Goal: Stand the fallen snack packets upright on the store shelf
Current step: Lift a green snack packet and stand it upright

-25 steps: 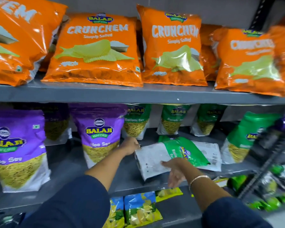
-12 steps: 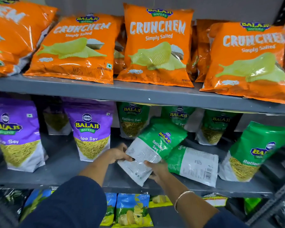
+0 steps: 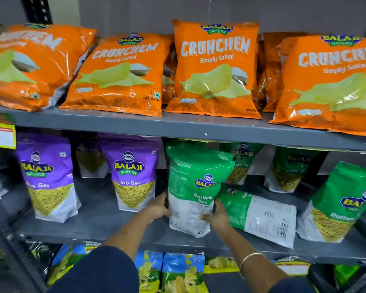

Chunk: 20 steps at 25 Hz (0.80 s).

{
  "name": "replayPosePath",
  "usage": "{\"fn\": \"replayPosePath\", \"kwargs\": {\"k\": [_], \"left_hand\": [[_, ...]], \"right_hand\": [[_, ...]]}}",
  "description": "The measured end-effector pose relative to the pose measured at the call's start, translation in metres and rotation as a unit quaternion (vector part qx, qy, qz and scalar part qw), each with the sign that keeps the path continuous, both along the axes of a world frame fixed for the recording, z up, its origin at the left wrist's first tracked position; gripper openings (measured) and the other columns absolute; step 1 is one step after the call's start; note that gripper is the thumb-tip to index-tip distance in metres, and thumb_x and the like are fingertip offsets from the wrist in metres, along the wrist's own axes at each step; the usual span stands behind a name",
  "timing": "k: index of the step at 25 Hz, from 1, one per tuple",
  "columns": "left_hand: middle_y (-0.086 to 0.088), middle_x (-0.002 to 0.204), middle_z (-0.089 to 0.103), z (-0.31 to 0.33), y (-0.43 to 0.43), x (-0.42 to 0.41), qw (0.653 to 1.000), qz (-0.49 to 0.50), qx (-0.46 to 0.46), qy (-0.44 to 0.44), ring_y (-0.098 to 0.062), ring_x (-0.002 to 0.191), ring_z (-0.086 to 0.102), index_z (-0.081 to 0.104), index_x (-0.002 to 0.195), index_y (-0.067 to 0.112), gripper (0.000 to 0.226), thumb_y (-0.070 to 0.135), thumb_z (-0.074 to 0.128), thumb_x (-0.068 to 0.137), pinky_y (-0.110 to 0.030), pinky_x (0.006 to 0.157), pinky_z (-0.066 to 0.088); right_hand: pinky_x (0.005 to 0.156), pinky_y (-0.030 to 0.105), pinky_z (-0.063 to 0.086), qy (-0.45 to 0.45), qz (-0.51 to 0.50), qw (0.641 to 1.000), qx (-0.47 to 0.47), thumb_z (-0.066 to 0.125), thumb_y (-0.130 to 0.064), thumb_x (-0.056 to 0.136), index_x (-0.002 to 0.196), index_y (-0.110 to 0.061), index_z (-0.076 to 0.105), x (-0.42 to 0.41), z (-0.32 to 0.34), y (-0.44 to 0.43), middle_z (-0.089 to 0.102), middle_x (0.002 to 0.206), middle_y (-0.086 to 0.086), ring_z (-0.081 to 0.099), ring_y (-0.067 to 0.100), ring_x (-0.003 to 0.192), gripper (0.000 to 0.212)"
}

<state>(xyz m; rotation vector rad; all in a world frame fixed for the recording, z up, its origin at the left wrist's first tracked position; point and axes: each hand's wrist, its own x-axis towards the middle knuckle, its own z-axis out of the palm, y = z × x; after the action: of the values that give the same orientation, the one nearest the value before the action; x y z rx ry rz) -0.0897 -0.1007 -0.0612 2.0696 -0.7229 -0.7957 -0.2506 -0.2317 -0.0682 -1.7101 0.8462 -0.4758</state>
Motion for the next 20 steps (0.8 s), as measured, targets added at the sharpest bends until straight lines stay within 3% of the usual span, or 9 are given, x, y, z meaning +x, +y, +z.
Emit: {"fn": "replayPosePath", "kwargs": {"k": [2,4,7,10,12,14,15,17,20], "left_hand": [[-0.016,0.110,0.059,0.011,0.005,0.002,0.999,-0.013,0.037,-0.020,-0.021,0.095,0.053,0.036,0.138,0.009,0.065,-0.009,0.051,0.077,-0.023,0.060,0.046],[-0.015,0.108,0.059,0.013,0.008,0.005,0.998,-0.011,0.056,-0.034,-0.023,0.093,0.053,0.043,0.132,0.011,0.053,-0.003,0.049,0.081,-0.026,0.062,0.044],[-0.012,0.111,0.061,0.012,0.012,0.008,0.996,-0.058,0.066,-0.031,-0.022,0.088,0.059,0.043,0.129,0.015,0.053,-0.003,0.056,0.081,-0.031,0.077,0.047],[-0.008,0.108,0.058,0.011,0.008,0.012,0.995,-0.079,0.030,-0.062,-0.020,0.095,0.056,0.051,0.123,0.018,0.056,-0.011,0.059,0.075,-0.027,0.081,0.052],[-0.010,0.098,0.056,0.012,0.006,0.008,0.998,-0.057,-0.008,-0.027,-0.017,0.075,0.056,0.053,0.100,0.024,0.046,-0.016,0.056,0.076,-0.021,0.061,0.050],[-0.009,0.088,0.058,0.007,0.004,0.010,0.999,-0.040,-0.016,0.005,-0.010,0.061,0.059,0.047,0.106,0.020,0.049,-0.015,0.060,0.076,-0.021,0.052,0.051],[-0.009,0.089,0.060,0.005,0.004,0.013,0.999,-0.034,-0.018,0.008,-0.011,0.063,0.063,0.043,0.118,0.017,0.057,-0.014,0.063,0.074,-0.021,0.054,0.055],[-0.012,0.114,0.060,0.006,0.005,0.014,0.999,-0.039,-0.020,0.001,-0.022,0.095,0.064,0.033,0.138,0.011,0.084,-0.010,0.072,0.067,-0.030,0.079,0.055],[-0.004,0.147,0.037,0.011,0.007,0.006,0.998,-0.045,0.003,-0.040,-0.023,0.138,0.035,0.011,0.150,0.015,0.113,0.002,0.081,0.063,-0.028,0.109,0.033]], "right_hand": [[0.095,0.044,0.049,0.039,-0.008,0.999,-0.017,0.075,0.001,0.068,0.126,-0.001,0.050,0.001,-0.003,-0.003,0.064,0.110,0.013,0.058,0.026,0.109,0.064],[0.086,0.046,0.053,0.091,-0.021,0.995,-0.044,0.076,-0.008,0.070,0.131,-0.003,0.046,0.002,-0.003,-0.005,0.067,0.096,0.017,0.059,0.030,0.102,0.068],[0.073,0.045,0.054,0.087,-0.039,0.995,-0.013,0.067,0.002,0.076,0.137,-0.006,0.032,-0.001,0.005,0.001,0.054,0.070,0.007,0.058,0.030,0.081,0.071],[0.076,0.045,0.051,0.069,0.019,0.997,0.014,0.068,0.006,0.073,0.115,-0.010,0.035,-0.003,0.011,0.004,0.053,0.097,0.008,0.053,0.022,0.081,0.056],[0.095,0.046,0.046,0.112,0.118,0.987,0.004,0.083,-0.017,0.059,0.119,-0.013,0.032,0.000,0.013,0.012,0.046,0.121,0.007,0.050,0.023,0.107,0.079],[0.109,0.037,0.033,0.176,0.159,0.970,-0.061,0.080,-0.050,0.036,0.135,-0.017,0.027,0.004,0.017,0.025,0.036,0.132,0.007,0.033,0.022,0.126,0.116],[0.107,0.032,0.029,0.190,0.156,0.965,-0.095,0.073,-0.058,0.030,0.137,-0.020,0.025,0.005,0.019,0.029,0.032,0.131,0.007,0.028,0.021,0.125,0.123],[0.104,0.029,0.027,0.187,0.148,0.964,-0.122,0.072,-0.060,0.030,0.138,-0.023,0.026,0.005,0.022,0.030,0.031,0.129,0.009,0.026,0.021,0.122,0.122],[0.106,0.033,0.034,0.153,0.165,0.972,-0.063,0.082,-0.024,0.060,0.137,-0.014,0.022,0.003,0.030,0.021,0.039,0.139,0.014,0.039,0.021,0.120,0.098]]}}
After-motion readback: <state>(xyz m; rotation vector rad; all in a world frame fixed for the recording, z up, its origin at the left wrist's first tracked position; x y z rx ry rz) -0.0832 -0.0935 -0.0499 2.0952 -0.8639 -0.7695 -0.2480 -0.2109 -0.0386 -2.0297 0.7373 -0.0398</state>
